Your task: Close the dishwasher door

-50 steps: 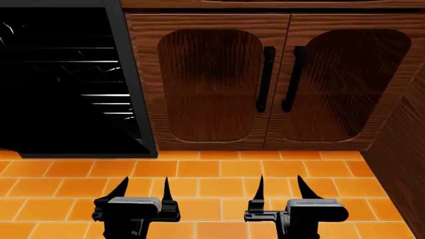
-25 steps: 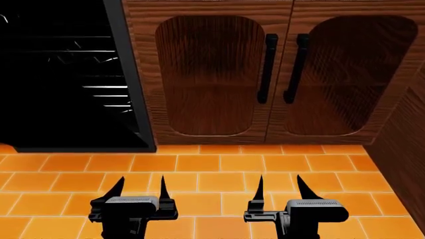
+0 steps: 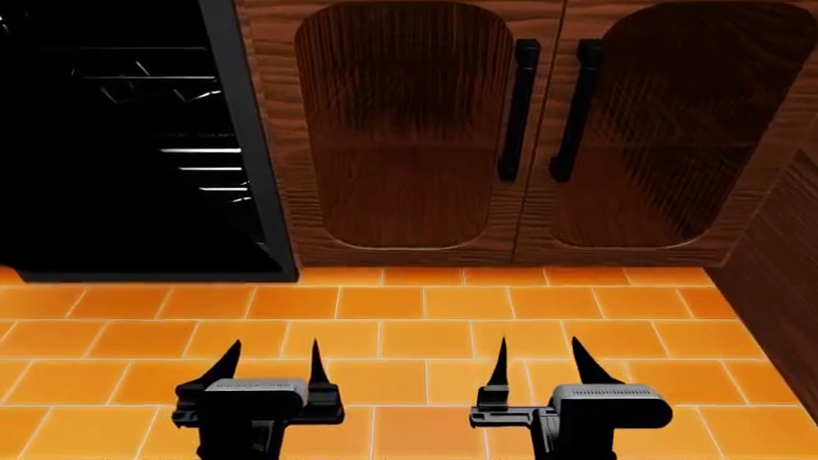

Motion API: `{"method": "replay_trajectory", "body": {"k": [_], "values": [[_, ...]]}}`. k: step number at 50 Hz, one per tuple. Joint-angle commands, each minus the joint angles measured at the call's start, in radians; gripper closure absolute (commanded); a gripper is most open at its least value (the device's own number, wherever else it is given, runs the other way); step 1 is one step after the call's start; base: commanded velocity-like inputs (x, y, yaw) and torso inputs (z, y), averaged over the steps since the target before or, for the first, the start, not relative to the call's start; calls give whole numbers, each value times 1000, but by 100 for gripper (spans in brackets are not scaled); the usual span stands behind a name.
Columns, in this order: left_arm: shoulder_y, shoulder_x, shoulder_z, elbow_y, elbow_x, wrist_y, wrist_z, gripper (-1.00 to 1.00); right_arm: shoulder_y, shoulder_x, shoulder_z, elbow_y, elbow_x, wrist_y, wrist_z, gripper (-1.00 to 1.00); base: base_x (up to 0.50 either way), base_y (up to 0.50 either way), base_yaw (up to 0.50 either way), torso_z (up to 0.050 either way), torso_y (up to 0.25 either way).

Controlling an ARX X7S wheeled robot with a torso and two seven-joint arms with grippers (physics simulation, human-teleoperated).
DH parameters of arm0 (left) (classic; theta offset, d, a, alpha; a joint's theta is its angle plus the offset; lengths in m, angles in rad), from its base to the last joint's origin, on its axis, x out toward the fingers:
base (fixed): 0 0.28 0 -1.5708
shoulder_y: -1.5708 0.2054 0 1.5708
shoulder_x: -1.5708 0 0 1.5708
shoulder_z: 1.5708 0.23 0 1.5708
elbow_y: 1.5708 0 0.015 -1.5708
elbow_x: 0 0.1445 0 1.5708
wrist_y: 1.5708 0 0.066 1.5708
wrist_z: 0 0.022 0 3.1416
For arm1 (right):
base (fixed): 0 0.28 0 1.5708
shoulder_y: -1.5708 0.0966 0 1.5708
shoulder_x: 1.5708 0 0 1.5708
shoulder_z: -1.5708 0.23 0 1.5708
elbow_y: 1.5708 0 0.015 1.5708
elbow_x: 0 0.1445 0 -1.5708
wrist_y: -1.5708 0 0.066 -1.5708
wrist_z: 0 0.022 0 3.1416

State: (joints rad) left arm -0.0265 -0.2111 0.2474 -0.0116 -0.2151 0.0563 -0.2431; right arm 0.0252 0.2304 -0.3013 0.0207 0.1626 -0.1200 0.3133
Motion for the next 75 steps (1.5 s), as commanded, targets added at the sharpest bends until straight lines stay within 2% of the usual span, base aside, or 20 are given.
{"method": "replay_trajectory", "body": {"k": [1,39,46,75], "values": [[-3,-5,10,-2,0,-2,-1,-100,3,3,-5,5,5,-5,3,-100,0,0,0,-50,25],[0,-16,22,-1,-10,21,-15,-100,5,14,-18,4,17,-11,20,-100,0,0,0,-50,27],[-5,-20,32,-3,-8,17,-12,-100,3,17,-19,4,16,-27,21,-100,0,0,0,0,0],[-4,-31,45,0,-14,19,-24,-100,4,32,-53,-4,-34,-25,42,-100,0,500,0,0,0]]}}
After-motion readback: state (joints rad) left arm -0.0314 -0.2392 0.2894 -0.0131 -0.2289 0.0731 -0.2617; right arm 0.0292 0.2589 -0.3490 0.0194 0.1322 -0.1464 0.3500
